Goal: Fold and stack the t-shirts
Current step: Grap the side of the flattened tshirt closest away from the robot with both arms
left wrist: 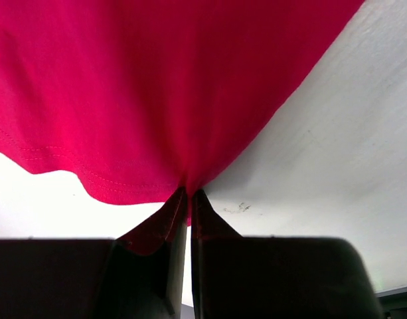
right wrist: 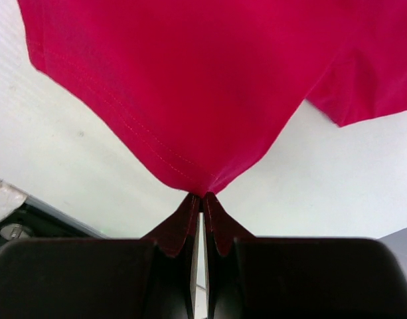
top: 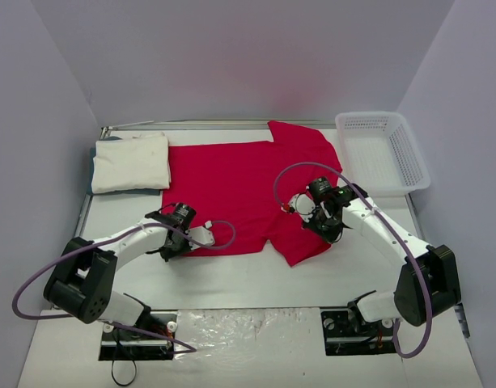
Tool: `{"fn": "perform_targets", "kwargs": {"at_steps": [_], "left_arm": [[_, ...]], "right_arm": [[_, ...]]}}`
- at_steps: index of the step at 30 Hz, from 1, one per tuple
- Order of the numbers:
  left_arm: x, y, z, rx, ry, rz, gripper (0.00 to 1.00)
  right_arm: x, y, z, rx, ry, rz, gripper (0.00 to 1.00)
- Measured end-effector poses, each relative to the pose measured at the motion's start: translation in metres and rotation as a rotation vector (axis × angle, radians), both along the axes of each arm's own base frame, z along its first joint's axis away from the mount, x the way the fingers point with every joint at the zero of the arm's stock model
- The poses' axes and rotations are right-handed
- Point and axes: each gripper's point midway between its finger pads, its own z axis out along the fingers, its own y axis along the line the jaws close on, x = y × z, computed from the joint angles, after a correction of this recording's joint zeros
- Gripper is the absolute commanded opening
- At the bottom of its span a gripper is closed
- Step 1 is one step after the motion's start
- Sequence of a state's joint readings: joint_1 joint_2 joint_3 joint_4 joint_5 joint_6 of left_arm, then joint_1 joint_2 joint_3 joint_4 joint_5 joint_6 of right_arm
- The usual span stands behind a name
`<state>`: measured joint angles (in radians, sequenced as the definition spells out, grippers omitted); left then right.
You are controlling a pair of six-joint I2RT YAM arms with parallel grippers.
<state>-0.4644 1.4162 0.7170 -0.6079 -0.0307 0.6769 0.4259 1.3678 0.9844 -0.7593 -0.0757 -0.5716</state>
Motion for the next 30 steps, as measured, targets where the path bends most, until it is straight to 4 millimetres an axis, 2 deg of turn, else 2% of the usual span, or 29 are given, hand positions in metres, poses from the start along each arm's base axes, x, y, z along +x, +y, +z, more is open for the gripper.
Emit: {"fn": "perform_targets", "kwargs": {"at_steps": [6,8,10,14,17,22,25,30], "left_arm": [[0.006,0.002,0.008,0.006,-0.046,0.002,0.02],[0.008,0.003,0.010,0.007,-0.059,0.004,0.02],[0.008,0.004,0.011,0.013,-0.064,0.005,0.02],[0.009,0.005,0.012,0.017,-0.068,0.007,0.02],[0.011,0.004,0.013,0.015,-0.072,0.008,0.02],[0.018,0.006,0.015,0.021,-0.108,0.031,0.02],[0.028,0.011,0.018,0.013,-0.152,0.086,0.02],[0.051,0.032,0.025,-0.006,-0.230,0.237,0.02]], "right_arm": [[-0.029,-0.001,-0.004,0.012,0.123,0.023,0.00],[-0.039,-0.001,-0.004,0.020,0.165,0.036,0.20],[-0.047,-0.001,-0.003,0.027,0.201,0.053,0.32],[-0.057,-0.002,-0.001,0.030,0.248,0.081,0.42],[-0.053,0.000,0.005,0.035,0.239,0.093,0.44],[-0.027,0.006,0.017,0.047,0.133,0.110,0.43],[-0.016,0.001,0.014,0.016,0.079,0.144,0.42],[-0.016,-0.012,-0.002,-0.058,0.086,0.215,0.42]]}}
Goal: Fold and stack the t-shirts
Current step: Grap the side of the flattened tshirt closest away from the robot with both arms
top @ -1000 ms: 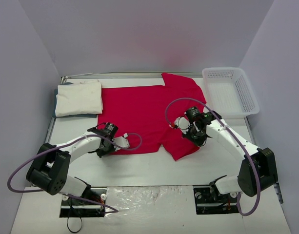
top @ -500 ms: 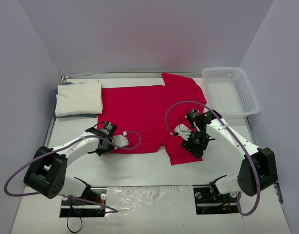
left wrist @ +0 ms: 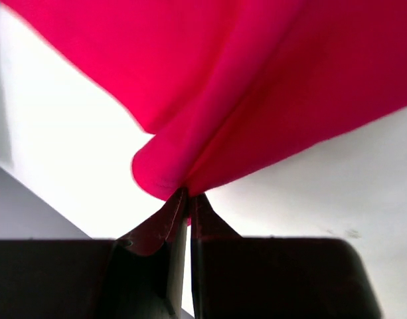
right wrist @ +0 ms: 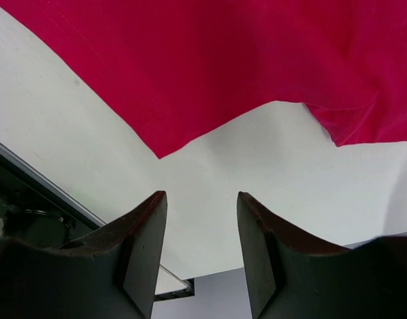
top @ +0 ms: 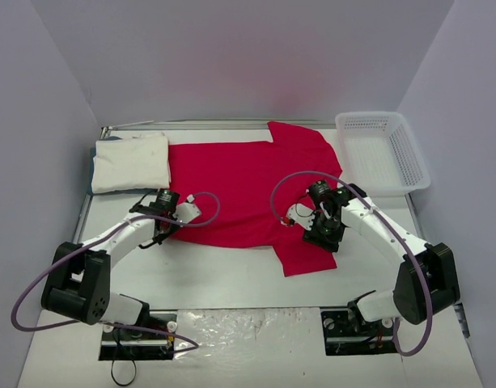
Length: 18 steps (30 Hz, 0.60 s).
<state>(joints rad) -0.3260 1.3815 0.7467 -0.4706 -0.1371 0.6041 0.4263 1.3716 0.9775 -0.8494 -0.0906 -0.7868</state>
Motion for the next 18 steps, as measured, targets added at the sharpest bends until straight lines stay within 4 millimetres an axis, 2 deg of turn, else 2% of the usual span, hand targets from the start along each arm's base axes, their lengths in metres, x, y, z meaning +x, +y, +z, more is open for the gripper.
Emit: {"fn": "perform_targets", "kwargs": {"at_steps": [7,13,18], "left_arm": [[0.034,0.019,0.008,-0.010,-0.086,0.139,0.02],[0.041,0.020,0.006,-0.010,-0.091,0.179,0.02],[0.043,0.022,0.007,-0.017,-0.099,0.202,0.02]], "right_arm": [[0.004,0.000,-0.016,-0.039,0.029,0.096,0.43],[0.001,0.007,-0.030,-0.070,0.075,0.178,0.42],[-0.010,0.017,-0.043,-0.098,0.125,0.260,0.41]]}}
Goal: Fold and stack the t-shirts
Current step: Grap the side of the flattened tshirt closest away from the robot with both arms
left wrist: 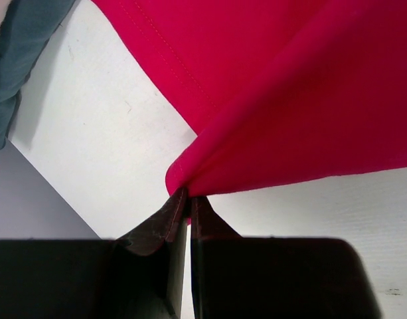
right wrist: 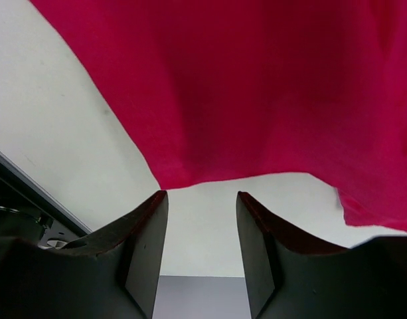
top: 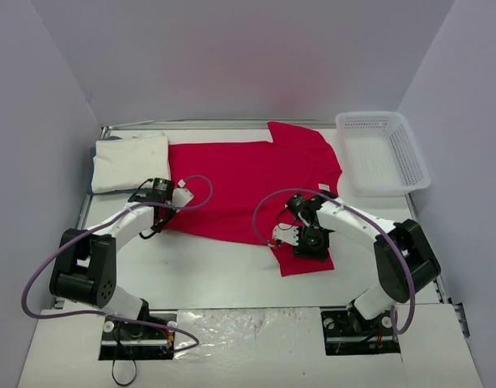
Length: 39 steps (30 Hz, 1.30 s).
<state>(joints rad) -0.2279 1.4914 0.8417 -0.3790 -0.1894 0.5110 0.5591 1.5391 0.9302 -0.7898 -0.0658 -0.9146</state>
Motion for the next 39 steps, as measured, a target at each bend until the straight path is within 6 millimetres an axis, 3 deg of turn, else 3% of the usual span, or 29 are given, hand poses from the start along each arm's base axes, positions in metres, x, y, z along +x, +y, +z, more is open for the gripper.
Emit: {"fn": "perform_targets", "kwargs": {"at_steps": [10,15,29,39], "left_arm": [[0.003,0.009,0.000,0.001,-0.015,0.042,0.02],[0.002,0.010,-0.004,0.005,-0.003,0.049,0.02],[0.001,0.010,-0.009,0.006,0.012,0.052,0.02],[0.001,0.009,-0.010,0.002,0.014,0.051,0.02]], "right_arm": [[-0.012,0.001,-0.016,-0.051,0.072,0.044,0.35],[-0.014,0.000,-0.019,-0.066,0.090,0.052,0.27],[-0.032,0.011,-0.027,-0.086,0.177,0.103,0.33],[-0.027,0.019,-0.031,-0.098,0.203,0.079,0.39]]}}
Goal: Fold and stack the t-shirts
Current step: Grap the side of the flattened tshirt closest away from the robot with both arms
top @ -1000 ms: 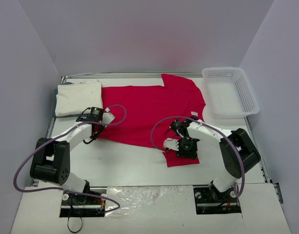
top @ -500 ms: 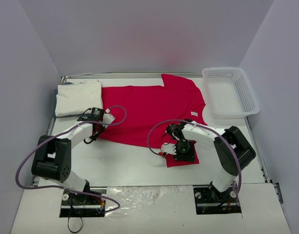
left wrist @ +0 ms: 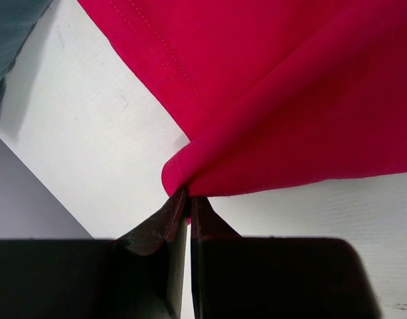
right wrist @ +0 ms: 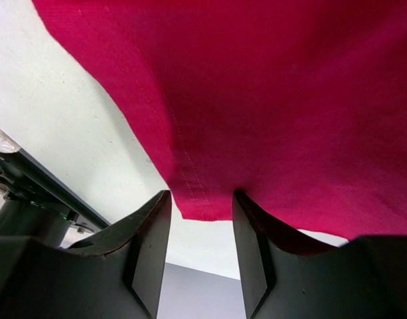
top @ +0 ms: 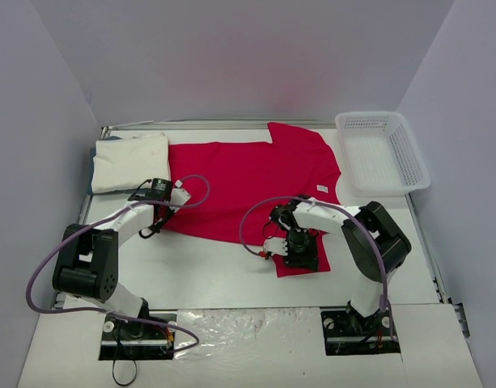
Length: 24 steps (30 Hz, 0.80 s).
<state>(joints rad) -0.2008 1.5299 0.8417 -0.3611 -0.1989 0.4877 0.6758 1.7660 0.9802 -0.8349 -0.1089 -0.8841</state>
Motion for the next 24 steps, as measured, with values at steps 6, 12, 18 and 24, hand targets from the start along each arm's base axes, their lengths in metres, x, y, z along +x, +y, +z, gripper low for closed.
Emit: {"fn": "perform_targets", "kwargs": {"at_steps": [6,12,18,24], "left_arm": [[0.0000,-0.0013,-0.0004,-0.007,0.001,-0.002,0.02],[-0.0002,-0.0018,-0.0007,-0.010,0.002,-0.003,0.02],[-0.0001,-0.0019,-0.0007,-0.011,0.002,-0.003,0.02],[0.0000,-0.0019,-0.0005,-0.011,0.001,-0.003,0.02]], "right_arm": [[-0.0011,0.0008,0.0003,-0.010,0.002,-0.004,0.40],[-0.0023,0.0008,0.0002,-0.023,0.001,0.001,0.43],[-0.0017,0.0017,-0.0004,-0.041,-0.017,-0.002,0.45],[0.0014,0.0021,-0.0018,-0.071,-0.051,-0.034,0.47]]}}
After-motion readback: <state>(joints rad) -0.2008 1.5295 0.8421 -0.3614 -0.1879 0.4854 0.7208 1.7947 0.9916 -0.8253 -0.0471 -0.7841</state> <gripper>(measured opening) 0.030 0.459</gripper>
